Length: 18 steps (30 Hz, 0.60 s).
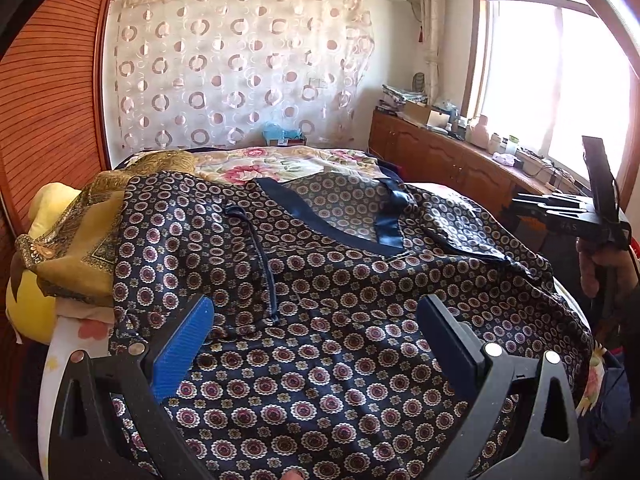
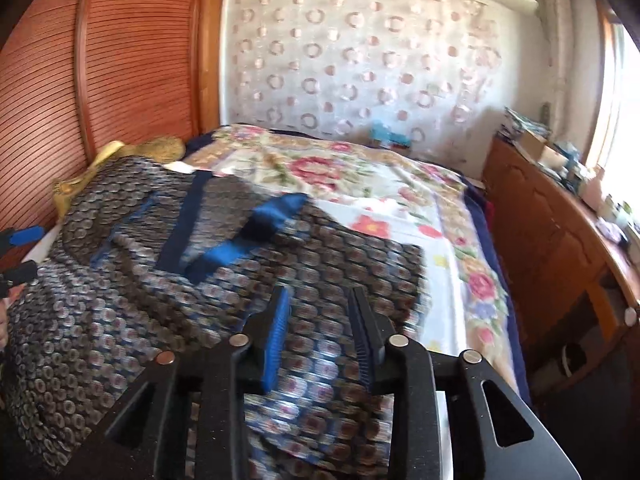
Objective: Fold small clothes
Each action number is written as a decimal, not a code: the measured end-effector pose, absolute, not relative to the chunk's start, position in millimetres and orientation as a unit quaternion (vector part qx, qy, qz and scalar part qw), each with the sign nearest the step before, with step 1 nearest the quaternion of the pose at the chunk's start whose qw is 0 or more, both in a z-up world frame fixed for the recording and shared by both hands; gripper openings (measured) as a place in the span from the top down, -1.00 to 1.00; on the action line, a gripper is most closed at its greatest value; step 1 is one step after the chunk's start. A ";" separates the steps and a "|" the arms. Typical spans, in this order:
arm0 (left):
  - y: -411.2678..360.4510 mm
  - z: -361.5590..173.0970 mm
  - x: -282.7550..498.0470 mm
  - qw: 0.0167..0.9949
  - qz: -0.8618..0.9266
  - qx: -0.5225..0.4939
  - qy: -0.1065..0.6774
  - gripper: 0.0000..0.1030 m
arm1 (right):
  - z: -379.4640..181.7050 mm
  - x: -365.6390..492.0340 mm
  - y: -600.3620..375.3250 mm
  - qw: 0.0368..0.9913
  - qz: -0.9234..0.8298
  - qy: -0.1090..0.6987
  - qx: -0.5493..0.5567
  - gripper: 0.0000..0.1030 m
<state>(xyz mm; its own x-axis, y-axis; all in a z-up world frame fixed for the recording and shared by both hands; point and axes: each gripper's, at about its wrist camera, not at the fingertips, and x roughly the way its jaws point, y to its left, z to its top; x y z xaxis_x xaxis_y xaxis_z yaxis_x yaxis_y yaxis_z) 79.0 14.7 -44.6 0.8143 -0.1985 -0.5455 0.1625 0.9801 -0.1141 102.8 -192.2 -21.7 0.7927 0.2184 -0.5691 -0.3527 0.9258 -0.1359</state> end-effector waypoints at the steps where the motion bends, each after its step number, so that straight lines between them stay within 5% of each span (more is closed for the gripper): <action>1: 15.9 -45.0 79.5 0.952 -0.093 -0.033 0.290 -0.98 | -23.9 106.3 -200.6 0.940 0.139 0.288 -0.119 0.36; 18: 24.2 -45.3 108.7 0.948 -0.087 -0.018 0.305 -0.98 | -59.0 207.2 -237.5 0.910 0.083 0.402 -0.060 0.36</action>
<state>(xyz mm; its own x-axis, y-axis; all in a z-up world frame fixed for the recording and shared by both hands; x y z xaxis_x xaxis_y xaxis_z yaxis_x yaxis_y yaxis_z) 108.7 24.2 -45.3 0.7986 -0.1756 -0.5756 0.1537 0.9843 -0.0870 207.2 -237.5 -59.0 0.6631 0.1020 -0.7416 -0.1985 0.9792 -0.0428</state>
